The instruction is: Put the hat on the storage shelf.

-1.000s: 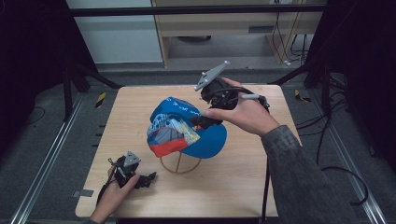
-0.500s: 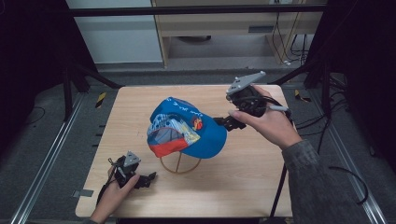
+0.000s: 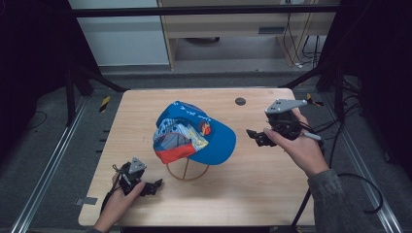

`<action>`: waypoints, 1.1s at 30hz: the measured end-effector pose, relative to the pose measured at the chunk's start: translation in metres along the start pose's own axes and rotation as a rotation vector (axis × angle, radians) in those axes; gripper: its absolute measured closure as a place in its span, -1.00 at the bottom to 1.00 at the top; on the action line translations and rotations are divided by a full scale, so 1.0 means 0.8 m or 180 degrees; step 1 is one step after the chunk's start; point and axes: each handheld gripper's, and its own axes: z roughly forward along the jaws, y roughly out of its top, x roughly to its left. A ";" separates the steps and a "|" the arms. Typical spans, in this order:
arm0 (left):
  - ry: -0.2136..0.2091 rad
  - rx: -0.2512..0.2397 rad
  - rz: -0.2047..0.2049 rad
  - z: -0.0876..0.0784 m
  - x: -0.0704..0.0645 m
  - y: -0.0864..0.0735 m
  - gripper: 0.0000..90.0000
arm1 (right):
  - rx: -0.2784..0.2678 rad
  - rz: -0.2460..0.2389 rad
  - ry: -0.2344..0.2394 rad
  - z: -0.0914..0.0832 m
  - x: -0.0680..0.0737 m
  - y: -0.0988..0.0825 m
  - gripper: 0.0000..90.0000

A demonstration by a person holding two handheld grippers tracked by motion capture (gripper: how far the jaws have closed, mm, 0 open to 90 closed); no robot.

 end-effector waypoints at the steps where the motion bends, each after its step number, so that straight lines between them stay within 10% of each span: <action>1: 0.0000 0.0000 0.0001 0.000 0.000 0.000 -1.00 | -0.0004 0.0019 -0.0017 0.002 -0.001 -0.009 -0.73; 19: 0.0000 -0.0001 0.0000 0.000 0.000 0.000 -1.00 | 0.0183 0.0456 0.0036 0.056 0.007 -0.121 -0.61; 33: 0.0000 -0.0002 -0.0001 0.000 0.000 0.000 -1.00 | 0.0365 0.0614 0.0055 0.079 0.013 -0.165 -0.63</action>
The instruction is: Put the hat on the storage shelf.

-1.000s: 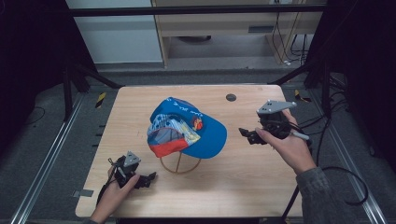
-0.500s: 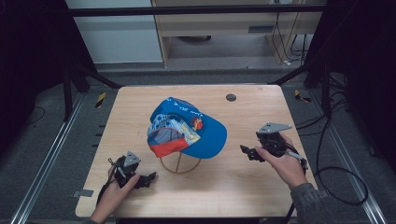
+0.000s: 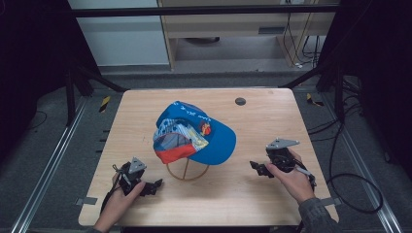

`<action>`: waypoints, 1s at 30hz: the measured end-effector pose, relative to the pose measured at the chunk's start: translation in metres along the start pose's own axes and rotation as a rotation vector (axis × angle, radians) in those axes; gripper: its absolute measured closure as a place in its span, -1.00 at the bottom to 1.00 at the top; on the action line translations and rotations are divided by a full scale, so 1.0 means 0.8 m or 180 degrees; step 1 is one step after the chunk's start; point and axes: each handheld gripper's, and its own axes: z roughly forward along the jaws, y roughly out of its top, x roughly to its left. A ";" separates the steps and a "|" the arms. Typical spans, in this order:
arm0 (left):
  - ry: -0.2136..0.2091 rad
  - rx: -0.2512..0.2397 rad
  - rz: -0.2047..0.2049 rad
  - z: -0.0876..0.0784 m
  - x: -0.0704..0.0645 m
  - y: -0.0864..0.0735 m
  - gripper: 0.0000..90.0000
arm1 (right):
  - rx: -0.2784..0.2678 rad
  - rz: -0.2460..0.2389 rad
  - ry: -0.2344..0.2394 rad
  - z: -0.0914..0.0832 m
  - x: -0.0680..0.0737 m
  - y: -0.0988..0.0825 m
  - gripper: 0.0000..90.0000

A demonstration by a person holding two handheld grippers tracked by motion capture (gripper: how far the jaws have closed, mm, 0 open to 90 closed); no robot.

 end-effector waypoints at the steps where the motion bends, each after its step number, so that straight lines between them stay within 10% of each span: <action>1: 0.0000 0.0002 0.0003 0.000 0.000 0.000 -1.00 | 0.0040 0.0015 0.0000 0.005 0.000 -0.006 -0.64; 16: 0.0000 0.0000 0.0001 0.000 0.000 0.000 -1.00 | 0.0144 0.0246 -0.0179 0.041 0.000 -0.026 -0.71; 30: 0.0000 0.0001 0.0000 0.000 0.000 0.000 -1.00 | 0.0028 0.0157 -0.0369 0.054 0.014 -0.033 -0.82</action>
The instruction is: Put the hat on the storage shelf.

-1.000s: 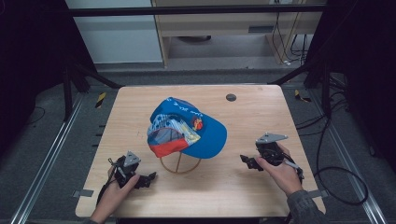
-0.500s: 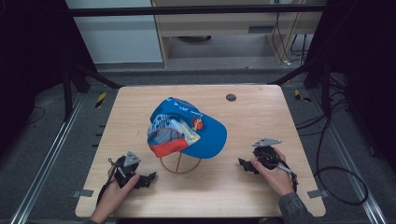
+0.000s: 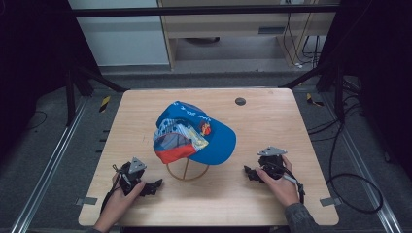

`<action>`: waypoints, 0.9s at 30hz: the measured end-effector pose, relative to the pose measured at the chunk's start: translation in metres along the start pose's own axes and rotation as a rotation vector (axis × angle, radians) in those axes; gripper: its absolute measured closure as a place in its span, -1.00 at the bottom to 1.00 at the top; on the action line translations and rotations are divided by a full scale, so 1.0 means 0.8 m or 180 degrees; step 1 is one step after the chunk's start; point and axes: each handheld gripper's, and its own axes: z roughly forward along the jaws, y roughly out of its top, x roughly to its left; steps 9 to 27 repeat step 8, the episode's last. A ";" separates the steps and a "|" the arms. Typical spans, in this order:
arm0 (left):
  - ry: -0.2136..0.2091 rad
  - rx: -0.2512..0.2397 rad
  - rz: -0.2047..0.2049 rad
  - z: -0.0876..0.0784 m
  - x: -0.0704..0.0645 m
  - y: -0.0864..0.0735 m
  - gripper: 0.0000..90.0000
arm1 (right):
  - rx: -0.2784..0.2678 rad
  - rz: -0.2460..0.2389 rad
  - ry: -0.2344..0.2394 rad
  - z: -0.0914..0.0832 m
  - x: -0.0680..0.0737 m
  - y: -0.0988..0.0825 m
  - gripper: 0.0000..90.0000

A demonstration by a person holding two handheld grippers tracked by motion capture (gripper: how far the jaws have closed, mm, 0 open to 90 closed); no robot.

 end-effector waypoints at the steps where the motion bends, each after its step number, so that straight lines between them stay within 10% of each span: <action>1: 0.0000 0.0000 0.0000 0.000 0.000 0.000 -1.00 | -0.0002 -0.0001 0.0000 0.000 0.000 0.000 -0.82; 27: -0.0001 -0.0005 -0.0017 0.000 -0.001 0.000 -1.00 | -0.0006 0.0056 -0.0060 -0.004 0.004 -0.004 -0.82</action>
